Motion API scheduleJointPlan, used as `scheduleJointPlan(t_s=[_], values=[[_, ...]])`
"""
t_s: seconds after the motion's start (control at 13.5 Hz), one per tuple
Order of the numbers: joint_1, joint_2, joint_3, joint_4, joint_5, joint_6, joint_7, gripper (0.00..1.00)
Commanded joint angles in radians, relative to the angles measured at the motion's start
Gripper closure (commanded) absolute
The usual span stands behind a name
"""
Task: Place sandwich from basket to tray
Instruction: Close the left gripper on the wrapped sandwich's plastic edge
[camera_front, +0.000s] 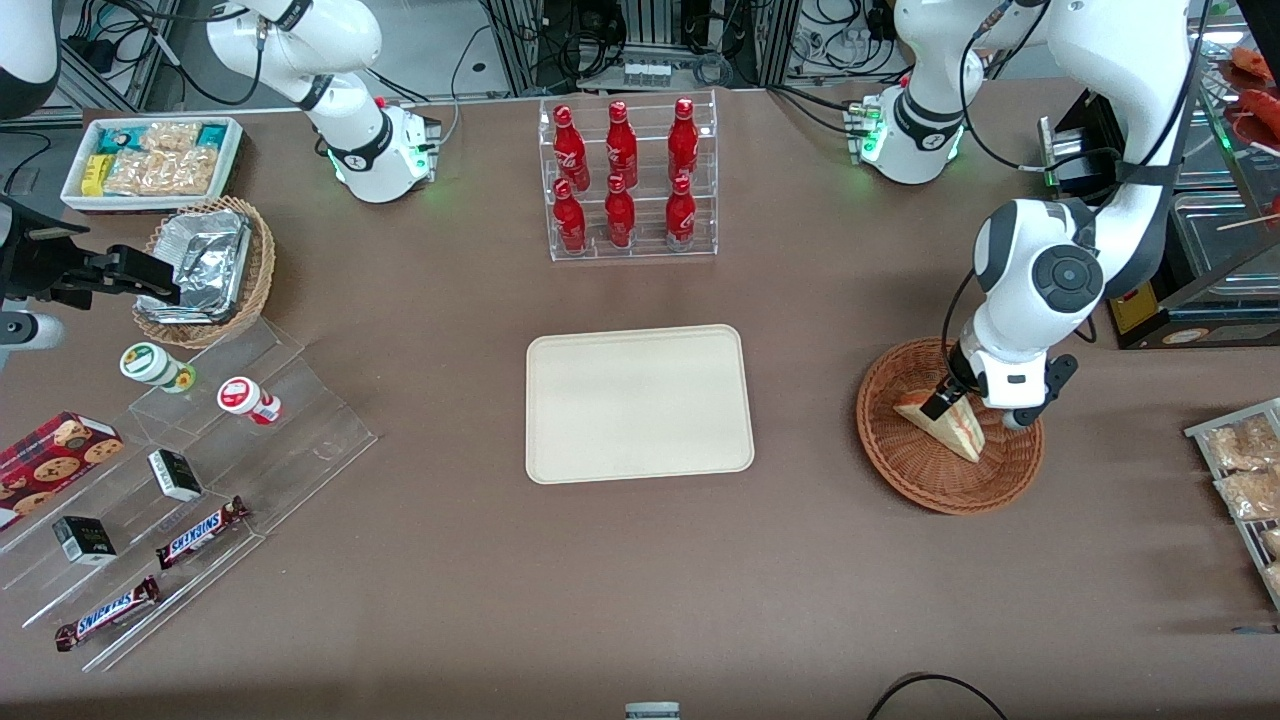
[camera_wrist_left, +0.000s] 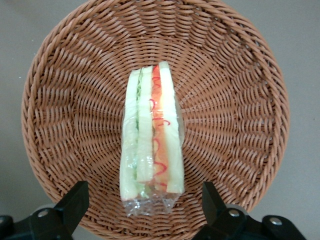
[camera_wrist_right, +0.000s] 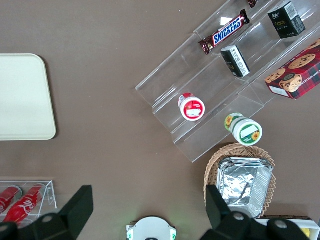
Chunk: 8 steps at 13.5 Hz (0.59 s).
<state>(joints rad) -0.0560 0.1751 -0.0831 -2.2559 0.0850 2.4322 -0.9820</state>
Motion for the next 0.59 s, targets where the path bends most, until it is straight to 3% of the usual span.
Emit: scheduleJointPlan(t_s=[0.0,0.52], values=[[0.025,-0.028,-0.001,-0.033,0.021,0.011,-0.029,0.00],[0.035,0.064,-0.003,-0.027,0.024,0.151,-0.040,0.00]])
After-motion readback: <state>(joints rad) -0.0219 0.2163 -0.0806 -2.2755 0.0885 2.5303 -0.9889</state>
